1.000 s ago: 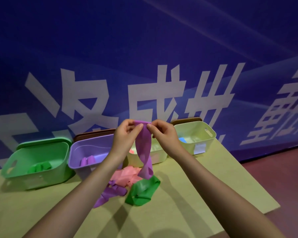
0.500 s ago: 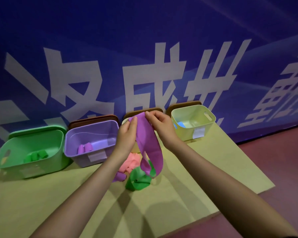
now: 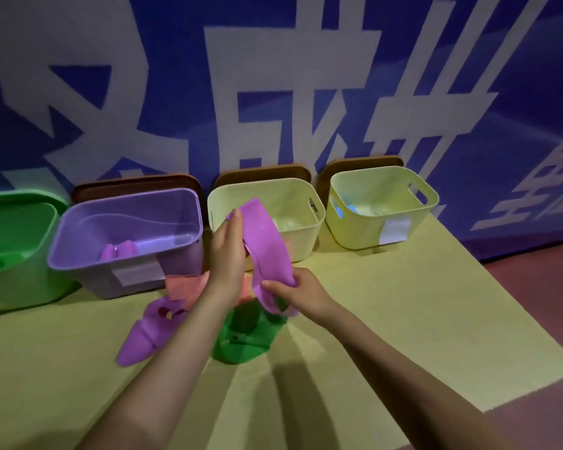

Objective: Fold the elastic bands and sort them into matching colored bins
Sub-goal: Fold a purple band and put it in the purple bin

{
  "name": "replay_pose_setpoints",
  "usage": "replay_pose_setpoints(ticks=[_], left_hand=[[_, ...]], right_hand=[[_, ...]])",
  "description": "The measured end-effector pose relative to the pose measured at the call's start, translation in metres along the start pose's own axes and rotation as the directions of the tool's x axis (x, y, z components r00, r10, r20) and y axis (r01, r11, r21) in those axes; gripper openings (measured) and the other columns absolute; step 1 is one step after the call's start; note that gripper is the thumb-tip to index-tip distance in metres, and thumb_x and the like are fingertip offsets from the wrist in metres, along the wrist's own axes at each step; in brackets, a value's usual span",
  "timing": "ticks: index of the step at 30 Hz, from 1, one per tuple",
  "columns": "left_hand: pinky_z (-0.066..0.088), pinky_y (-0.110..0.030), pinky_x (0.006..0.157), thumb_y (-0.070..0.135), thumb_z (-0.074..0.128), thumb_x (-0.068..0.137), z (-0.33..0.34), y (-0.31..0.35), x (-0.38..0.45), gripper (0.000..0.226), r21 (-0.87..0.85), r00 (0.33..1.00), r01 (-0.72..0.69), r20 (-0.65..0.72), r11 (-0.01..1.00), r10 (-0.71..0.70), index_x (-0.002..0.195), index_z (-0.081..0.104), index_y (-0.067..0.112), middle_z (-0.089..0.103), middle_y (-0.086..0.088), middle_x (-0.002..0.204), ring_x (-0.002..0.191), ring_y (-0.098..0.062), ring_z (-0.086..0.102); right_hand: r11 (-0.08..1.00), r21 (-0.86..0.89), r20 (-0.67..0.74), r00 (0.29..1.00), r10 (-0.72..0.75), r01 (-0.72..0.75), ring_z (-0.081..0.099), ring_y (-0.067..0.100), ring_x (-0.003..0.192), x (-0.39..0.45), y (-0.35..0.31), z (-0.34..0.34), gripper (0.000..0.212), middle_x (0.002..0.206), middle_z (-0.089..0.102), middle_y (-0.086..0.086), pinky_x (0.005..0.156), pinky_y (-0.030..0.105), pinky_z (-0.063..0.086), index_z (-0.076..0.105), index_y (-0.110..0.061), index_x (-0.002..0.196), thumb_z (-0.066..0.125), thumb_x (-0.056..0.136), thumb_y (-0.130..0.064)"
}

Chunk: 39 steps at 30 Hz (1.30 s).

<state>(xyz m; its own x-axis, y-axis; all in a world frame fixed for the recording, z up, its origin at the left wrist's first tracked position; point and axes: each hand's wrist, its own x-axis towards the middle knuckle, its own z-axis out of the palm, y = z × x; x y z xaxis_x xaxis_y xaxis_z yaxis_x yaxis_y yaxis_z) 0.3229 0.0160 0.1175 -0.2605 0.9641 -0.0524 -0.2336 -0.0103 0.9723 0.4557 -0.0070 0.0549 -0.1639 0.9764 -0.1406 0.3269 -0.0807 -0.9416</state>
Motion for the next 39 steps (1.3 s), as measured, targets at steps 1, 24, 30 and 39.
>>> replay_pose_setpoints(ticks=[1, 24, 30, 39], left_hand=[[0.039, -0.032, 0.071, 0.031, 0.045, 0.101, -0.005, -0.011, 0.003, 0.03, -0.068, 1.0, -0.006, 0.005, 0.998, 0.006, 0.077, 0.06, 0.021, 0.054, -0.001, 0.078, 0.076, -0.013, 0.051], [0.057, -0.031, 0.079, 0.035, 0.037, 0.102, -0.153, -0.077, 0.007, 0.024, -0.563, 0.993, -0.116, -0.082, 0.818, 0.084, 0.096, 0.055, 0.022, 0.07, 0.008, 0.063, 0.076, -0.011, 0.064], [0.051, -0.023, 0.045, 0.03, 0.045, 0.1, -0.182, -0.119, 0.006, 0.021, -0.534, 0.997, 0.068, 0.004, 0.842, -0.078, 0.088, 0.056, 0.017, 0.069, 0.0, 0.072, 0.062, -0.012, 0.066], [0.045, -0.043, 0.09, 0.04, 0.027, 0.104, -0.214, -0.112, 0.041, 0.037, -0.556, 0.998, 0.03, -0.026, 0.831, -0.054, 0.119, 0.051, 0.017, 0.058, -0.008, 0.115, 0.101, -0.025, 0.056]], right_hand=[[0.998, -0.056, -0.006, 1.0, -0.018, 0.017, 0.054, 0.009, 0.055, 0.003, 0.014, 0.003, 0.02, 0.061, 0.061, -0.004, 0.055, 0.024, 0.045, 0.062, -0.017, 0.069, 0.072, 0.085, -0.024], [0.953, -0.033, -0.213, 0.93, -0.3, 0.301, 0.065, 0.007, 0.075, -0.007, 0.085, 0.059, 0.007, 0.084, 0.071, 0.0, 0.064, 0.017, 0.049, 0.071, -0.017, 0.091, 0.064, 0.09, -0.015], [0.976, -0.004, -0.264, 0.941, -0.21, 0.217, 0.065, 0.014, 0.072, -0.01, 0.078, 0.092, 0.008, 0.082, 0.069, 0.006, 0.056, 0.016, 0.048, 0.069, -0.006, 0.091, 0.063, 0.088, -0.008], [0.974, -0.102, 0.114, 0.975, -0.189, 0.2, 0.066, 0.017, 0.089, -0.028, 0.07, 0.071, 0.021, 0.096, 0.071, 0.007, 0.082, 0.027, 0.051, 0.073, -0.012, 0.096, 0.069, 0.082, -0.027]])
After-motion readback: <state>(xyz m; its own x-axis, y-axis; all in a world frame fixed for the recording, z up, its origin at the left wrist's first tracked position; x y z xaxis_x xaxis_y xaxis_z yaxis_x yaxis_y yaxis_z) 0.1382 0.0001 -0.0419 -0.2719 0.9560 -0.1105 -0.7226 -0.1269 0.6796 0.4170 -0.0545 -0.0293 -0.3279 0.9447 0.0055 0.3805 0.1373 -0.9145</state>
